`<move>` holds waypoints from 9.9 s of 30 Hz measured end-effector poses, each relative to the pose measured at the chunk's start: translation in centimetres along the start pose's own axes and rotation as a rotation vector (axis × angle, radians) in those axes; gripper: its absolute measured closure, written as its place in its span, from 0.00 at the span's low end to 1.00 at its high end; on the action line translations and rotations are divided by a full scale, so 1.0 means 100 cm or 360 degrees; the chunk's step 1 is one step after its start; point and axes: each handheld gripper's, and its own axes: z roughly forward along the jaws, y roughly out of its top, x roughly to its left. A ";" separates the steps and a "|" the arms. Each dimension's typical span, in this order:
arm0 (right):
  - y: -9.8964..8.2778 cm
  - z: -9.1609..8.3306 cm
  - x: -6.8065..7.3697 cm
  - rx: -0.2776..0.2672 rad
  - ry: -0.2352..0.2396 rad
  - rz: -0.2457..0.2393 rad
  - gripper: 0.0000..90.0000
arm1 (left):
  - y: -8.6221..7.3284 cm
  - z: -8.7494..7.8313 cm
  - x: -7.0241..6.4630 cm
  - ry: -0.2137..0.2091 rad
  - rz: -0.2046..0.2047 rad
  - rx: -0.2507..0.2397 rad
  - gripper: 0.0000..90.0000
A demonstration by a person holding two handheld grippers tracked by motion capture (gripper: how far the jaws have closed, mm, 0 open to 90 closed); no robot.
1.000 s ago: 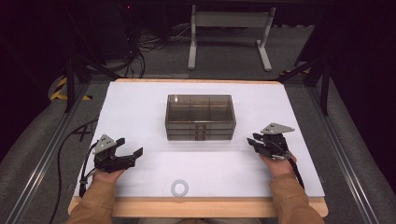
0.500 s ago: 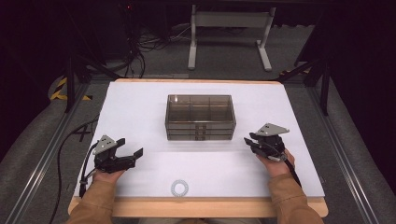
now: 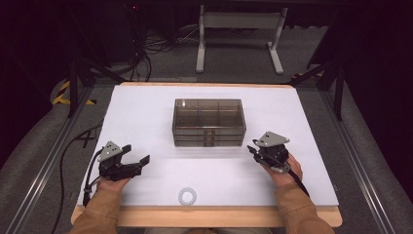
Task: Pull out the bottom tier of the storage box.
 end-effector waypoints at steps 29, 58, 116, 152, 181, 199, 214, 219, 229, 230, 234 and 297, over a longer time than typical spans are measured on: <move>0.029 0.014 0.050 0.0046 -0.0146 -0.0417 0.81 | -0.005 -0.002 0.000 0.0040 0.0014 0.0036 0.16; 0.045 0.034 0.103 0.0103 -0.0361 -0.0864 0.84 | -0.001 0.007 -0.002 0.0032 0.0027 0.0078 0.16; 0.054 0.098 0.162 0.0248 -0.0734 -0.1325 0.85 | -0.004 0.001 -0.001 0.0043 0.0018 0.0079 0.16; 0.045 0.118 0.171 0.0295 -0.0940 -0.1444 0.89 | -0.005 0.002 -0.001 0.0036 0.0016 0.0083 0.16; 0.036 0.100 0.183 0.0269 -0.0915 -0.1467 0.89 | -0.004 0.003 -0.001 0.0032 0.0013 0.0083 0.16; 0.033 0.088 0.189 0.0268 -0.0856 -0.1449 0.88 | -0.004 0.003 -0.001 0.0029 0.0016 0.0085 0.16; 0.040 0.075 0.176 0.0233 -0.0688 -0.1304 0.85 | -0.003 0.004 -0.002 0.0022 0.0015 0.0084 0.16; 0.046 0.062 0.163 0.0183 -0.0584 -0.1117 0.84 | -0.001 0.006 -0.002 0.0016 0.0014 0.0083 0.16; 0.049 0.043 0.131 0.0080 -0.0415 -0.0800 0.82 | 0.003 0.013 -0.004 0.0004 0.0016 0.0090 0.16; 0.048 0.041 0.128 0.0068 -0.0404 -0.0777 0.82 | 0.003 0.014 -0.004 0.0002 0.0014 0.0090 0.16; 0.046 0.037 0.119 0.0036 -0.0333 -0.0706 0.79 | 0.003 0.014 -0.004 -0.0001 0.0010 0.0088 0.16; 0.031 0.010 -0.008 -0.0093 0.0564 -0.0046 0.54 | 0.001 0.014 -0.005 -0.0003 0.0021 0.0126 0.17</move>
